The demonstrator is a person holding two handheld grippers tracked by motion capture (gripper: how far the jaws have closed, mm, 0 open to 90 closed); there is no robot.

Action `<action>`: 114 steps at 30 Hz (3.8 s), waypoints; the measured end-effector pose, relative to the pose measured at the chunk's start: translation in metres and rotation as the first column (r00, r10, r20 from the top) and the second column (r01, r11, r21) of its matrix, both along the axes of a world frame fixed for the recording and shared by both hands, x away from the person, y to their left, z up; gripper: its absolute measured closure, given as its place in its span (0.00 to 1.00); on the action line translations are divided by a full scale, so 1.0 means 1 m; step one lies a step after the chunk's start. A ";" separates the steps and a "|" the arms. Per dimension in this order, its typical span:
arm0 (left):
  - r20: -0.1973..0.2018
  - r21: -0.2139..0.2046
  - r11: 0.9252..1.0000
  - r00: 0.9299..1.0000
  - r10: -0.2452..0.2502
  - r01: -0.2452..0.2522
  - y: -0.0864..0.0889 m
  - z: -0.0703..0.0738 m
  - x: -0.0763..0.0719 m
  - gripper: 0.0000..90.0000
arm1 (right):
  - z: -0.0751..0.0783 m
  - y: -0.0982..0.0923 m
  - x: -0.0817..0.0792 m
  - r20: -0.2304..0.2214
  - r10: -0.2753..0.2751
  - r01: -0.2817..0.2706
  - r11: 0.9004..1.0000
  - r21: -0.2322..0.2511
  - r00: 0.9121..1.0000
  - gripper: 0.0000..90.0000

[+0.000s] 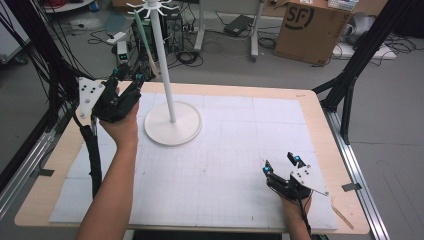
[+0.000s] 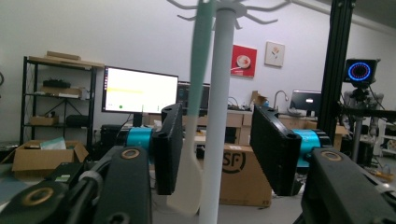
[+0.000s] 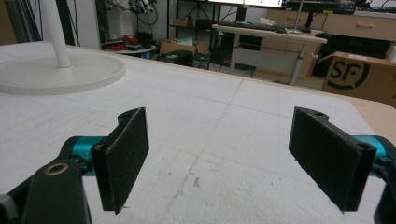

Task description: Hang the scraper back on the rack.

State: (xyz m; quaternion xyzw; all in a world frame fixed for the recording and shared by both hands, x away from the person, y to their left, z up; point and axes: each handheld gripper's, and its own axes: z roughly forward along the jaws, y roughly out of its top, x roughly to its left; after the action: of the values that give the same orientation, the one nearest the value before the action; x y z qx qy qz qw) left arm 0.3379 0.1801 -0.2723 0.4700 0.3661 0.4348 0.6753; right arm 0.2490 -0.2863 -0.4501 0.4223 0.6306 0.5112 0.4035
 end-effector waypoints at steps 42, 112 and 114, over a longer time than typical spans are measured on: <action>-0.207 0.161 0.987 0.978 0.022 0.012 0.028 -0.130 -0.071 0.34 | 0.000 0.001 -0.001 0.002 -0.003 0.003 1.000 0.003 1.000 0.22; -0.316 0.140 0.987 0.948 -0.035 0.083 0.044 -0.176 -0.086 0.33 | 0.000 0.000 0.000 0.009 -0.001 0.001 1.000 0.018 1.000 0.21; -0.316 0.139 0.987 0.948 -0.034 0.082 0.044 -0.176 -0.086 0.33 | 0.000 0.001 0.000 0.010 -0.002 0.002 1.000 0.016 1.000 0.21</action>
State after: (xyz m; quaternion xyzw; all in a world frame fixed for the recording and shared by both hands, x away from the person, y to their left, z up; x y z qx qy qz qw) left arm 0.2514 0.2237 -0.4478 0.5930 0.4203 0.3612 0.5841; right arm 0.2491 -0.2857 -0.4503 0.4235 0.6240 0.5180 0.4037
